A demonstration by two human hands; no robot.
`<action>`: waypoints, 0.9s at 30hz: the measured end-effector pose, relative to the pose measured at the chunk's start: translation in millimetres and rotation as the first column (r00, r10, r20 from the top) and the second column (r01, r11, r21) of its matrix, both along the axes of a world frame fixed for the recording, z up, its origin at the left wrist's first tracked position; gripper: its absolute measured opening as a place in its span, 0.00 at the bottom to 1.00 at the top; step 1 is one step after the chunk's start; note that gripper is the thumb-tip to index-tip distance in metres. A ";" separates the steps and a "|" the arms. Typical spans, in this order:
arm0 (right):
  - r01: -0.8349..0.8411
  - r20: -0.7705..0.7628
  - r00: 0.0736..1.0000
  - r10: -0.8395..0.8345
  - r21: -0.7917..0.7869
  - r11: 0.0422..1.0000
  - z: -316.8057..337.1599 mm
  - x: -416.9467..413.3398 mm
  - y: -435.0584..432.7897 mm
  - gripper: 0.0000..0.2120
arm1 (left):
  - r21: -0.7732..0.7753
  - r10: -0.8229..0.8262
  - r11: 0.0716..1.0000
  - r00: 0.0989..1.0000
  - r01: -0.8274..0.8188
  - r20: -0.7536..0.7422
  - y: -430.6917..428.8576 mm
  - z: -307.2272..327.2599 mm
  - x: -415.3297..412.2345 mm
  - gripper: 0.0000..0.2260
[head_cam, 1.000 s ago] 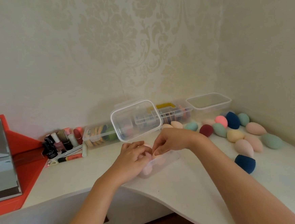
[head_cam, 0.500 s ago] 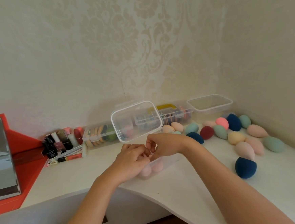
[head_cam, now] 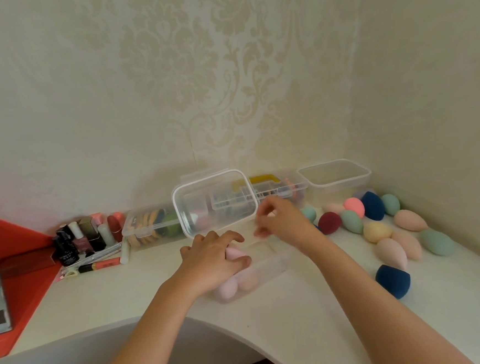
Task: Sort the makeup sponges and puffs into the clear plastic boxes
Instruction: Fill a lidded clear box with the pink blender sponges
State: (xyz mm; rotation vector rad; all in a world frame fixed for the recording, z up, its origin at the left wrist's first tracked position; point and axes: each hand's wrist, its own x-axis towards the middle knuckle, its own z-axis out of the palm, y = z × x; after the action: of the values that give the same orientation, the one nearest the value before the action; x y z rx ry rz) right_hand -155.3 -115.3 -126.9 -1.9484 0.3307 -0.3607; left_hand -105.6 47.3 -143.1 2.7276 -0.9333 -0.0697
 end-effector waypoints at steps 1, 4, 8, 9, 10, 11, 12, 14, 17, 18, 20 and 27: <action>0.147 0.102 0.984 -0.144 -0.017 0.989 -0.7 0.6 -9.3 0.06 | 0.005 -0.007 1.000 1.000 0.007 0.001 0.1 -0.5 0.1 0.15; 0.453 0.248 0.881 -0.404 -0.191 0.871 -11.3 1.7 -34.6 0.03 | -0.002 -0.011 1.000 1.000 0.011 0.010 -1.2 -3.7 0.5 0.13; 0.273 0.052 0.957 -0.287 -0.501 0.821 -47.4 12.2 -57.4 0.13 | -0.030 -0.003 1.000 1.000 0.004 0.023 -2.6 -7.3 0.9 0.12; 0.180 -0.033 0.969 -0.246 -0.587 0.789 -54.0 14.3 -60.2 0.16 | -0.033 -0.004 0.999 1.000 0.005 0.024 -2.7 -7.9 1.2 0.12; 0.108 -0.091 0.972 -0.218 -0.649 0.753 -58.5 16.1 -63.4 0.18 | -0.039 -0.008 0.999 1.000 0.008 0.021 -2.5 -8.4 1.4 0.12; 0.062 -0.123 0.973 -0.197 -0.680 0.730 -59.6 16.6 -66.0 0.19 | -0.054 -0.013 0.998 1.000 0.014 0.014 -2.3 -8.9 1.5 0.12; 0.037 -0.134 0.975 -0.178 -0.691 0.722 -59.1 16.3 -67.0 0.19 | -0.074 -0.018 0.997 1.000 0.019 0.008 -1.9 -9.5 1.5 0.12; 0.008 -0.142 0.979 -0.146 -0.690 0.723 -57.5 15.0 -66.9 0.18 | -0.101 -0.036 0.994 0.999 0.036 0.009 -1.8 -9.9 1.7 0.11; 0.041 -0.110 0.980 -0.163 -0.696 0.717 -54.0 12.3 -62.6 0.17 | -0.068 -0.058 0.996 0.998 0.059 0.027 -2.5 -9.8 1.9 0.12; 0.076 -0.072 0.981 -0.178 -0.705 0.705 -53.5 11.6 -61.4 0.16 | -0.050 -0.058 0.997 0.998 0.060 0.028 -2.8 -9.4 2.3 0.12; 0.159 0.011 0.977 -0.212 -0.699 0.697 -54.0 11.8 -60.1 0.14 | -0.038 -0.053 0.998 0.998 0.054 0.022 -3.3 -8.8 2.7 0.12; 0.410 0.193 0.911 -0.363 -0.495 0.766 -47.8 8.8 -58.8 0.04 | -0.054 -0.028 0.998 0.999 0.026 -0.025 -1.0 -7.3 0.2 0.08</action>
State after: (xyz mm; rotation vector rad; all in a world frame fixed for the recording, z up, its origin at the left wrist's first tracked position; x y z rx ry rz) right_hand -146.5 -174.1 -174.8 -2.3896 0.6372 -0.8847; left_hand -105.4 46.3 -150.4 2.6594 -0.9514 -0.0836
